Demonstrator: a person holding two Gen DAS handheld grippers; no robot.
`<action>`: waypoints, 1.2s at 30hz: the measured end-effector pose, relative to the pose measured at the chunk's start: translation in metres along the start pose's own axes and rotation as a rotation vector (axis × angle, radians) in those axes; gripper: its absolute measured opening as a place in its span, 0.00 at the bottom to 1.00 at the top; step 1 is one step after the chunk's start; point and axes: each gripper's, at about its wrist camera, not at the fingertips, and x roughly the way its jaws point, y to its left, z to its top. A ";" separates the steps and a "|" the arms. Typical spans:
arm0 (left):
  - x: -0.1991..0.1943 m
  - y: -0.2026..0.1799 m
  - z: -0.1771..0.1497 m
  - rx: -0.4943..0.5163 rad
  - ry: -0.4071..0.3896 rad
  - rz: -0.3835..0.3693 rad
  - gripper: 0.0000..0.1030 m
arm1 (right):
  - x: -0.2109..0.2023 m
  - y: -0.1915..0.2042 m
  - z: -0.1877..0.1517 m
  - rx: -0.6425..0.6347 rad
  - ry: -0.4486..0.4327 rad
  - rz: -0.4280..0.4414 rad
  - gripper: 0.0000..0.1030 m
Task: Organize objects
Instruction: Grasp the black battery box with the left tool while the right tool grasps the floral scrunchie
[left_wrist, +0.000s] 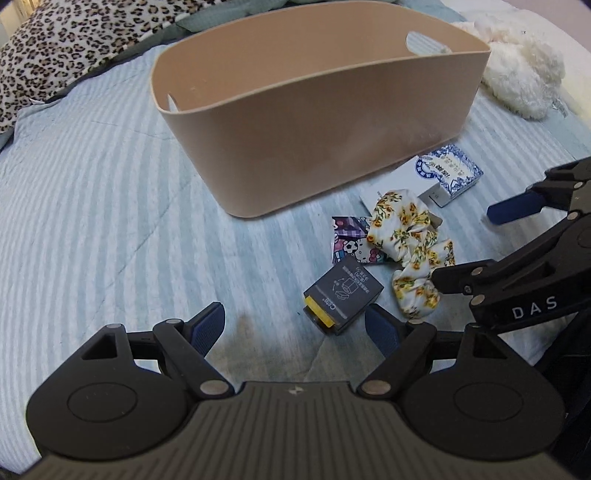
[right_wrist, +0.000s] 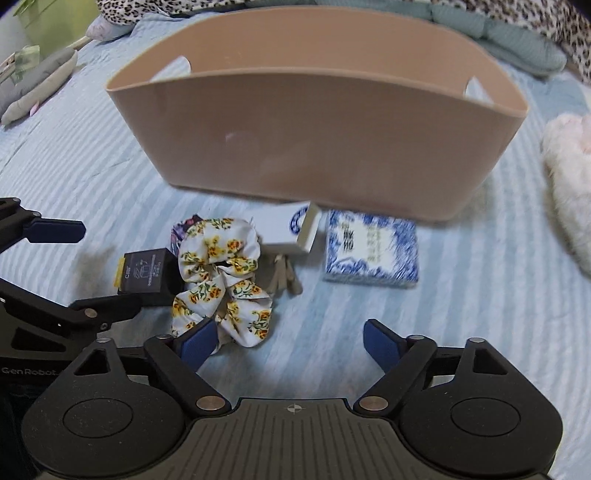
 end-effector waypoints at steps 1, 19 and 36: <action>0.003 0.001 0.000 -0.002 0.000 -0.005 0.81 | 0.002 -0.001 0.000 0.008 0.000 0.005 0.80; 0.019 0.009 0.005 -0.032 -0.031 -0.182 0.37 | -0.002 0.014 -0.008 -0.036 -0.030 0.074 0.09; -0.031 0.014 0.007 -0.074 -0.141 -0.134 0.32 | -0.060 -0.019 0.002 0.055 -0.117 0.099 0.04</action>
